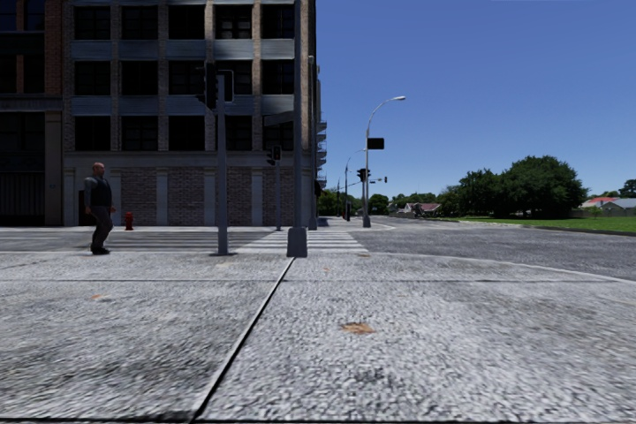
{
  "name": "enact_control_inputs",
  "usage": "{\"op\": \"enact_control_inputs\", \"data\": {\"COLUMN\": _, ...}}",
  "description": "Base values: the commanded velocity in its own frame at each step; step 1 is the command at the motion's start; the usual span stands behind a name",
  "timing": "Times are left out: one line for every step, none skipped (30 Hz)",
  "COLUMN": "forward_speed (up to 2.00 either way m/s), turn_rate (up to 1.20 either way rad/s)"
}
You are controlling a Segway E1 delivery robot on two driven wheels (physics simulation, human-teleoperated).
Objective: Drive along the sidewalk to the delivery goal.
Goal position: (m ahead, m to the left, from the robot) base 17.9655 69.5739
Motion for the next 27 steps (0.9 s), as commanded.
{"op": "enact_control_inputs", "data": {"forward_speed": 1.97, "turn_rate": 0.0}}
{"op": "enact_control_inputs", "data": {"forward_speed": 1.97, "turn_rate": 0.0}}
{"op": "enact_control_inputs", "data": {"forward_speed": 1.97, "turn_rate": 0.0}}
{"op": "enact_control_inputs", "data": {"forward_speed": 1.97, "turn_rate": 0.0}}
{"op": "enact_control_inputs", "data": {"forward_speed": 1.97, "turn_rate": 0.0}}
{"op": "enact_control_inputs", "data": {"forward_speed": 1.97, "turn_rate": 0.0}}
{"op": "enact_control_inputs", "data": {"forward_speed": 1.97, "turn_rate": -0.21}}
{"op": "enact_control_inputs", "data": {"forward_speed": 1.97, "turn_rate": -0.29}}
{"op": "enact_control_inputs", "data": {"forward_speed": 1.97, "turn_rate": -0.29}}
{"op": "enact_control_inputs", "data": {"forward_speed": 1.97, "turn_rate": -0.31}}
{"op": "enact_control_inputs", "data": {"forward_speed": 1.97, "turn_rate": -0.31}}
{"op": "enact_control_inputs", "data": {"forward_speed": 1.97, "turn_rate": -0.31}}
{"op": "enact_control_inputs", "data": {"forward_speed": 1.97, "turn_rate": -0.31}}
{"op": "enact_control_inputs", "data": {"forward_speed": 1.97, "turn_rate": -0.31}}
{"op": "enact_control_inputs", "data": {"forward_speed": 1.97, "turn_rate": -0.31}}
{"op": "enact_control_inputs", "data": {"forward_speed": 1.97, "turn_rate": -0.31}}
{"op": "enact_control_inputs", "data": {"forward_speed": 1.97, "turn_rate": -0.31}}
{"op": "enact_control_inputs", "data": {"forward_speed": 1.97, "turn_rate": 0.0}}
{"op": "enact_control_inputs", "data": {"forward_speed": 1.97, "turn_rate": 0.0}}
{"op": "enact_control_inputs", "data": {"forward_speed": 1.97, "turn_rate": 0.0}}
{"op": "enact_control_inputs", "data": {"forward_speed": 1.97, "turn_rate": 0.0}}
{"op": "enact_control_inputs", "data": {"forward_speed": 1.97, "turn_rate": 0.0}}
{"op": "enact_control_inputs", "data": {"forward_speed": 1.97, "turn_rate": 0.0}}
{"op": "enact_control_inputs", "data": {"forward_speed": 1.97, "turn_rate": 0.0}}
{"op": "enact_control_inputs", "data": {"forward_speed": 1.97, "turn_rate": 0.0}}
{"op": "enact_control_inputs", "data": {"forward_speed": 1.97, "turn_rate": 0.0}}
{"op": "enact_control_inputs", "data": {"forward_speed": 1.97, "turn_rate": 0.0}}
